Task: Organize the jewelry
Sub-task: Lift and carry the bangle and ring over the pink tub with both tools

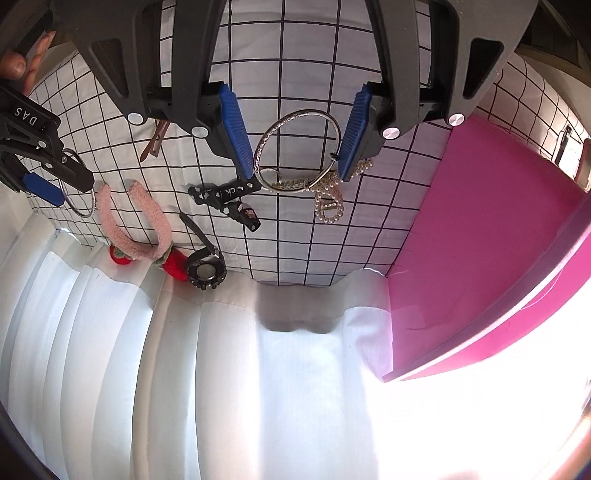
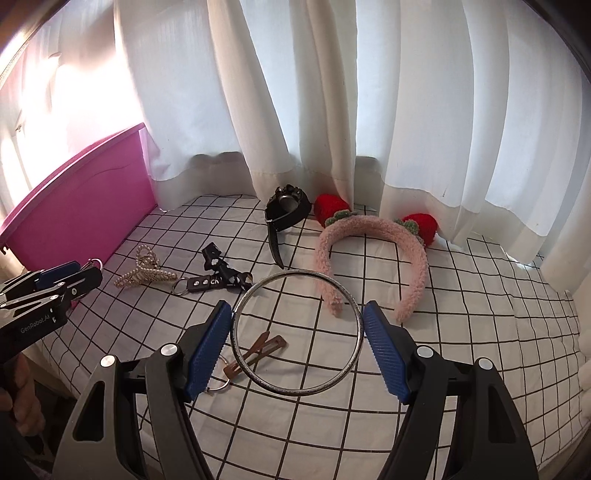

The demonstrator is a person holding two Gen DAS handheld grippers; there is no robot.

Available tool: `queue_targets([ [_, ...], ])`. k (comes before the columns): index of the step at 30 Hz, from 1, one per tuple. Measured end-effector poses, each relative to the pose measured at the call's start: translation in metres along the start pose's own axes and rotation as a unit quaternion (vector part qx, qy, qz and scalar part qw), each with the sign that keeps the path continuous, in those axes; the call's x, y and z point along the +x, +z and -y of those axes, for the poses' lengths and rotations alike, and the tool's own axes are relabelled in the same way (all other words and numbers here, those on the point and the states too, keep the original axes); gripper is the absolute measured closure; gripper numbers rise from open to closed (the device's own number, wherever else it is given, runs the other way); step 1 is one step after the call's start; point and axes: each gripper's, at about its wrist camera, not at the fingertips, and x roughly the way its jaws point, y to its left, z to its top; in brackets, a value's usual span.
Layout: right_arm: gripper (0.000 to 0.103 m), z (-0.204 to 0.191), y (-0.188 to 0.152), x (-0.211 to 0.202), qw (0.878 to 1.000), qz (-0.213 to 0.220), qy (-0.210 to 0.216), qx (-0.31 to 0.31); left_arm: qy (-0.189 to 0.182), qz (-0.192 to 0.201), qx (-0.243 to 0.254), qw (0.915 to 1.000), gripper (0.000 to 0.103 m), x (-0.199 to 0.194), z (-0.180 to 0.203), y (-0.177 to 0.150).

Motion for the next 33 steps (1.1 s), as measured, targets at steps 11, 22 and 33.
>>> queue_targets([
  [11, 0.032, -0.035, 0.049, -0.022, 0.999, 0.031, 0.023, -0.031, 0.002, 0.047, -0.013, 0.9988, 0.057, -0.047, -0.018, 0.036],
  [22, 0.032, -0.092, 0.102, -0.032, 0.993, 0.071, 0.067, -0.072, 0.030, 0.100, -0.044, 0.9936, 0.057, -0.088, -0.066, 0.074],
  [33, 0.032, -0.166, 0.138, -0.016, 0.983, 0.081, 0.122, -0.109, 0.082, 0.116, -0.073, 0.9872, 0.057, -0.109, -0.133, 0.089],
])
